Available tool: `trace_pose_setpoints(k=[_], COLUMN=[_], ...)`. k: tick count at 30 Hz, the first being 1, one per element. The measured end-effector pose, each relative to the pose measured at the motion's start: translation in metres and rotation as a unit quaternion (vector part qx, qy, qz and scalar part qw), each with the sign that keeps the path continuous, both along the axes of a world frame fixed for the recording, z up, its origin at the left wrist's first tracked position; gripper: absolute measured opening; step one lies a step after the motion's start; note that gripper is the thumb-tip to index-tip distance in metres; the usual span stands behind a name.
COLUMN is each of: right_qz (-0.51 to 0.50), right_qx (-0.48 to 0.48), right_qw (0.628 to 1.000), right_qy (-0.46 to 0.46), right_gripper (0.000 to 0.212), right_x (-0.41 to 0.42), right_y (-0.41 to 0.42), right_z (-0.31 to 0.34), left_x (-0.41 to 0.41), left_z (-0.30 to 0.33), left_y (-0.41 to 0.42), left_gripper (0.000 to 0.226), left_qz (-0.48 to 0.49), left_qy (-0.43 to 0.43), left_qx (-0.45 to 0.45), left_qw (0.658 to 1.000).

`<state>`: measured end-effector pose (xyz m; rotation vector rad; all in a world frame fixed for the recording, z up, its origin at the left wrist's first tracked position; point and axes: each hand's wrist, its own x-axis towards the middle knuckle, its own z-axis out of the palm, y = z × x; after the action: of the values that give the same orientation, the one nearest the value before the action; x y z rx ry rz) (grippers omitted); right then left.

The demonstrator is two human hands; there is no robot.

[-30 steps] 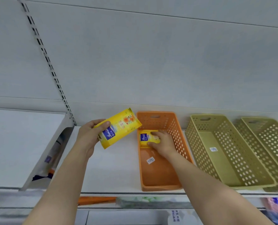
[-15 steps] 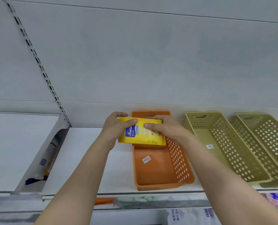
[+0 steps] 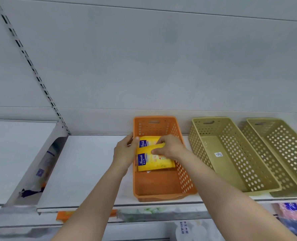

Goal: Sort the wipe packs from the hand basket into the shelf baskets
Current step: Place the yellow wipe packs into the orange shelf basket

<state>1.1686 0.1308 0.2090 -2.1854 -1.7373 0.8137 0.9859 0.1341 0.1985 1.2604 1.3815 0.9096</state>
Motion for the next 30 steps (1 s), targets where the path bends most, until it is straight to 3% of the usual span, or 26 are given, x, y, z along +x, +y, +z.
trace_pose_setpoints(k=[2,5,18,20,23,30], right_qz=[0.024,0.073,0.079,0.064,0.082,0.109], right_qx=[0.002,0.026,0.017,0.040,-0.017,-0.005], right_qw=[0.999,0.994,0.993,0.994,0.994,0.990], right_qy=[-0.029,-0.082,-0.087,-0.076,-0.063,-0.084], right_gripper=[0.051,0.060,0.058,0.074,0.099,0.078], right_x=[-0.006,-0.011,-0.008,-0.009,-0.008,-0.005], right_y=[-0.005,-0.012,-0.003,-0.002,0.002,0.003], right_z=[-0.013,-0.029,-0.038,-0.039,-0.038,-0.039], left_x=[0.000,0.004,0.008,0.008,0.007,0.006], left_z=[0.000,-0.003,-0.005,-0.006,-0.005,-0.005], left_y=[0.000,-0.006,-0.010,-0.010,-0.010,-0.010], left_gripper=[0.023,0.037,0.039,0.037,0.040,0.044], left_qz=[-0.007,-0.008,0.008,0.011,0.008,0.007], left_qy=[0.000,-0.017,-0.034,-0.043,-0.042,-0.028], left_qx=[-0.001,-0.016,-0.045,-0.046,-0.054,-0.051], left_qw=[1.000,1.000,0.998,0.998,0.998,0.998])
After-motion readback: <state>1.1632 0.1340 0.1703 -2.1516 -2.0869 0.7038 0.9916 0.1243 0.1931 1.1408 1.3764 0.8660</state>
